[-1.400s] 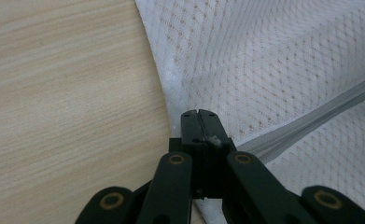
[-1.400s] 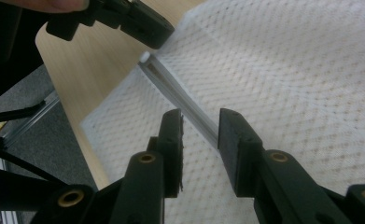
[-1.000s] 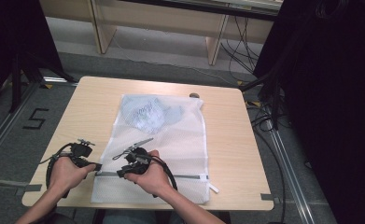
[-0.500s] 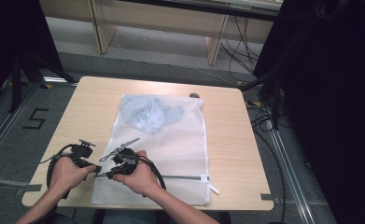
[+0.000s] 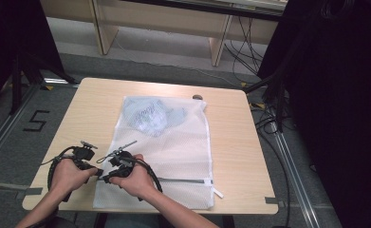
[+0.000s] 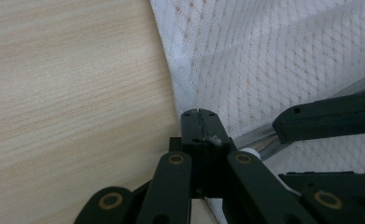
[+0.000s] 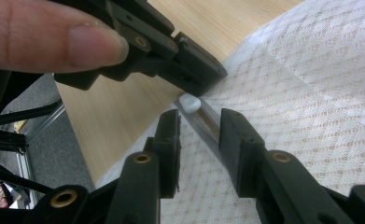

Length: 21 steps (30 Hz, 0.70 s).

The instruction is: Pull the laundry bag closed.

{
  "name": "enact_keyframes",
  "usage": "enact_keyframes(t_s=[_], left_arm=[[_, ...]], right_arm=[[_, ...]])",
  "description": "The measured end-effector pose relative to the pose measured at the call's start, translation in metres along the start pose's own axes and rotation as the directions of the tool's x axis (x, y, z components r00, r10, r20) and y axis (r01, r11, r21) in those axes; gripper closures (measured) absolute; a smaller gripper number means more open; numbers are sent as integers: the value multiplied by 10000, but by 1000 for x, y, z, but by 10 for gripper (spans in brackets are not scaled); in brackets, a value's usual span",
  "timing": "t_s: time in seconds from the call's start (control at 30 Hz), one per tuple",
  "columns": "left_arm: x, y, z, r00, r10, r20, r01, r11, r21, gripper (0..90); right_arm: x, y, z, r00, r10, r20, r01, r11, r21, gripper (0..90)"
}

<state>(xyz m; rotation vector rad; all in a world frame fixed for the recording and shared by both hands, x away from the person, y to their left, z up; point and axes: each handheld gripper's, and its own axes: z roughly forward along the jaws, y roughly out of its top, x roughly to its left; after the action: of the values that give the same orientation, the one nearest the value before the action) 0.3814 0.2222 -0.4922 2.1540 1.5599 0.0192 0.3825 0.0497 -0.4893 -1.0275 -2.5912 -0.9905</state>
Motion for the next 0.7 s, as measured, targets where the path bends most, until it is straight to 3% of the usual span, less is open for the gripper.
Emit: enact_keyframes(t_s=[0.07, 0.2, 0.47, 0.5, 0.57, 0.63, 0.7], left_arm=[[1, 0, 0, 10000, 17, 1, -17, 10000, 36, 895], [0, 0, 0, 10000, -8, -20, 8, 10000, 7, 896], [0, 0, 0, 10000, -12, -35, 12, 10000, 24, 896], [0, 0, 0, 10000, -6, -36, 7, 10000, 33, 896], [0, 0, -1, 9999, 149, -51, -148, 9998, 145, 896], [0, 0, -1, 9999, 115, -36, -114, 9999, 120, 896], [0, 0, 0, 10000, 48, -13, -48, 10000, 43, 896]], right_arm=[[-1, 2, 0, 10000, -40, 67, 41, 10000, -85, 688], [-4, 6, -1, 9995, 323, 34, -322, 9992, -228, 683], [0, 9, 4, 9992, 391, 57, -391, 9992, -28, 680], [-1, 10, 5, 9994, 313, -174, -313, 9995, -6, 681], [-2, 10, 6, 9991, 432, -57, -432, 9991, -40, 687], [-3, 11, 7, 9983, 488, -308, -489, 9988, -23, 694], [-3, 11, 7, 9988, 457, -200, -457, 9990, 13, 700]])
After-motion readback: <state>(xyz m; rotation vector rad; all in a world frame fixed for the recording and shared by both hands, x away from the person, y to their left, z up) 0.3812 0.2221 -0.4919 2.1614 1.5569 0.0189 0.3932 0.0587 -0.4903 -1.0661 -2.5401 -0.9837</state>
